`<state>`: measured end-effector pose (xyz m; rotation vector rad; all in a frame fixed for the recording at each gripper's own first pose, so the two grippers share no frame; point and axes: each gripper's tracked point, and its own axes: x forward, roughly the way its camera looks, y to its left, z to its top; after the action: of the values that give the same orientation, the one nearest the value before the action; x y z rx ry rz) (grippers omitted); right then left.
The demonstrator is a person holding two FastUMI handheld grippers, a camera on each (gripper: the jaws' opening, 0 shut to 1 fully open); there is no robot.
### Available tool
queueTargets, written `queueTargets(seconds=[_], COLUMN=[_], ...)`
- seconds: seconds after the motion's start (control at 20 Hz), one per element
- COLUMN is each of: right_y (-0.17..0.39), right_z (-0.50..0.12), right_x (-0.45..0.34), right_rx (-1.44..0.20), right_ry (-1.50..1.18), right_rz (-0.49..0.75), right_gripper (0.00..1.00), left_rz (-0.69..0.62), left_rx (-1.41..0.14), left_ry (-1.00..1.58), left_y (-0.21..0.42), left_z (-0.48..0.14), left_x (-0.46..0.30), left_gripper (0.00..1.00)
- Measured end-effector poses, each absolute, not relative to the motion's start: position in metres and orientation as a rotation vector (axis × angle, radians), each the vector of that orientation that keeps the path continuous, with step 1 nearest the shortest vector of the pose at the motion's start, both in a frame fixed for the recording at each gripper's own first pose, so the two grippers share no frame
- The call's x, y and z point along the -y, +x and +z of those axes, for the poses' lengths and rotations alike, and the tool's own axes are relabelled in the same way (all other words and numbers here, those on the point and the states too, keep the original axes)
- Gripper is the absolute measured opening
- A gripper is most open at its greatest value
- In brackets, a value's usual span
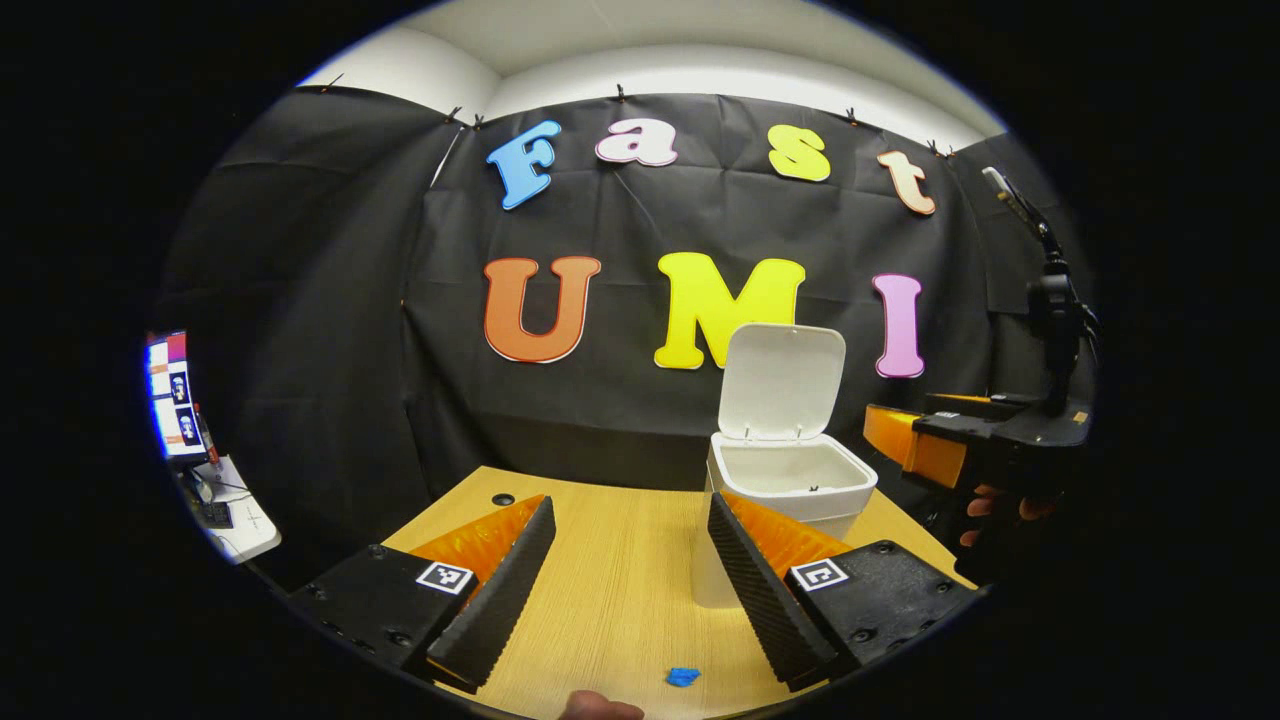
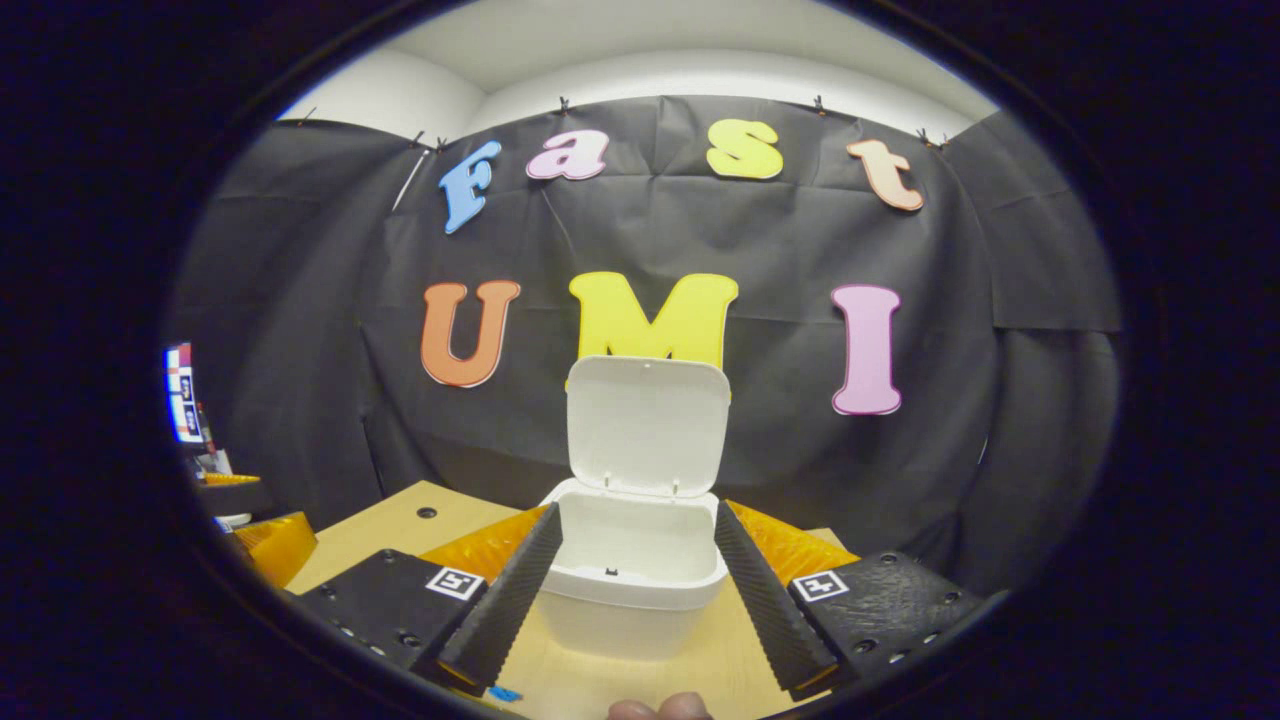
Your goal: Press the lid of the desktop garbage bin to open it, pick up the crumpled paper on the desktop and throw it into the bin, then pick up the pop can on the desktop and drop it into the bin, and finally close the garbage bin lid.
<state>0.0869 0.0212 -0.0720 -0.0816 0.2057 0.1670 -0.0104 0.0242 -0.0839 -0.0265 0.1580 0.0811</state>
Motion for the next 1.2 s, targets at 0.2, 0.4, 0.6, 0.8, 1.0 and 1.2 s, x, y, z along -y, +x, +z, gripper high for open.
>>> queueTargets(seconds=[0.2, 0.4, 0.6, 0.8, 1.0, 1.2], right_y=[0.067, 0.046, 0.029, 0.017, 0.008, -0.005], right_z=[-0.096, -0.127, -0.152, -0.171, -0.182, -0.198], right_x=[-0.003, 0.011, 0.034, 0.053, 0.06, 0.069], right_rx=[-0.253, -0.327, -0.385, -0.431, -0.46, -0.496], right_ry=[-0.09, -0.08, -0.111, -0.123, -0.132, -0.143], right_rz=[0.148, 0.128, 0.097, 0.07, 0.063, 0.049], right_gripper=[0.95, 0.96, 0.96, 0.96, 0.96, 0.96], left_rz=[0.031, -0.003, -0.028, -0.041, -0.034, -0.024], left_rx=[-0.24, -0.336, -0.462, -0.56, -0.679, -0.761], left_ry=[-0.031, -0.051, -0.068, -0.099, -0.121, -0.116], left_y=[-0.018, -0.022, -0.034, -0.046, -0.056, -0.058], left_z=[-0.114, -0.148, -0.201, -0.24, -0.287, -0.327], left_x=[-0.01, 0.005, 0.022, 0.036, 0.042, 0.044], left_gripper=[0.99, 0.99, 0.99, 1.0, 1.0, 1.0])
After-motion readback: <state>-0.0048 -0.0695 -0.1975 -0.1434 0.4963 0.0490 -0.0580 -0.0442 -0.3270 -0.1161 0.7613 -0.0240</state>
